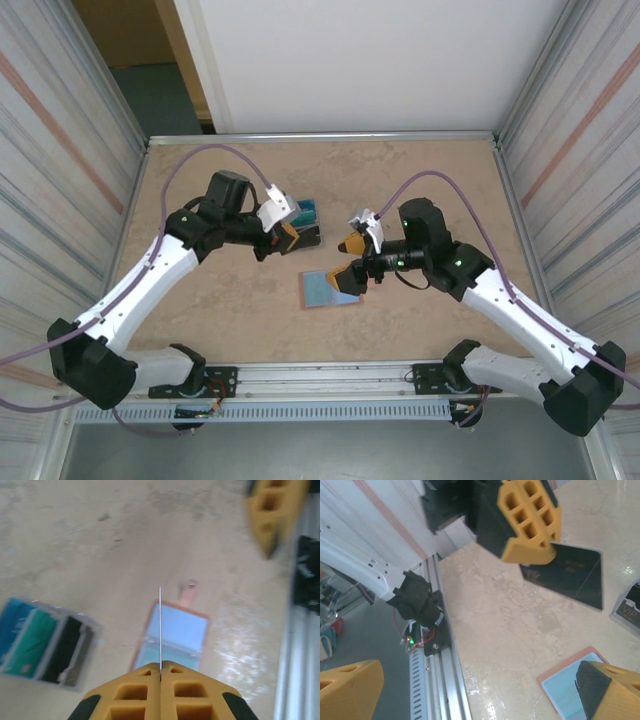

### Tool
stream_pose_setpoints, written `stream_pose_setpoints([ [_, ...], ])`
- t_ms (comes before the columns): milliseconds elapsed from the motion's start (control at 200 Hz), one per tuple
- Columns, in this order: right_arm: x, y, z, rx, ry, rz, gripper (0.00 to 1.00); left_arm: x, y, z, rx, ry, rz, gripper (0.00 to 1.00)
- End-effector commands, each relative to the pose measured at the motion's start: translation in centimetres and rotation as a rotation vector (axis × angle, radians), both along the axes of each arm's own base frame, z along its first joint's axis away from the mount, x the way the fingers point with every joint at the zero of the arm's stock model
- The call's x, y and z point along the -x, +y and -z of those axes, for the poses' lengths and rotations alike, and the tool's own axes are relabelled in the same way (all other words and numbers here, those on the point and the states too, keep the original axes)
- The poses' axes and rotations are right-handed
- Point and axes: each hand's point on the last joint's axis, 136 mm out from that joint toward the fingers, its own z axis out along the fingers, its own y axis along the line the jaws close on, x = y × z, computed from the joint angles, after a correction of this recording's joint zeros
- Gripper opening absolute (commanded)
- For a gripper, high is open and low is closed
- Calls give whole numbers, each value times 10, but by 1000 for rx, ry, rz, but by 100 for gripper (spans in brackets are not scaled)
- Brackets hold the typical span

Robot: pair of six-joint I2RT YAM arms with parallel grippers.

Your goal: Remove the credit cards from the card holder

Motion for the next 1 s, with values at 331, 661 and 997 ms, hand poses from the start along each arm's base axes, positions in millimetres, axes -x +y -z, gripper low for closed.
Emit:
stream_pose_setpoints([
  [331, -22, -20, -13, -11, -28, 205, 99, -78, -4, 51, -160, -241, 66, 0],
  [661, -31, -41, -19, -28, -66, 335, 99, -97, -12, 89, -183, -195, 148, 0],
  [997, -34, -47, -19, -35, -67, 369, 99, -114, -14, 109, -233, -160, 170, 0],
])
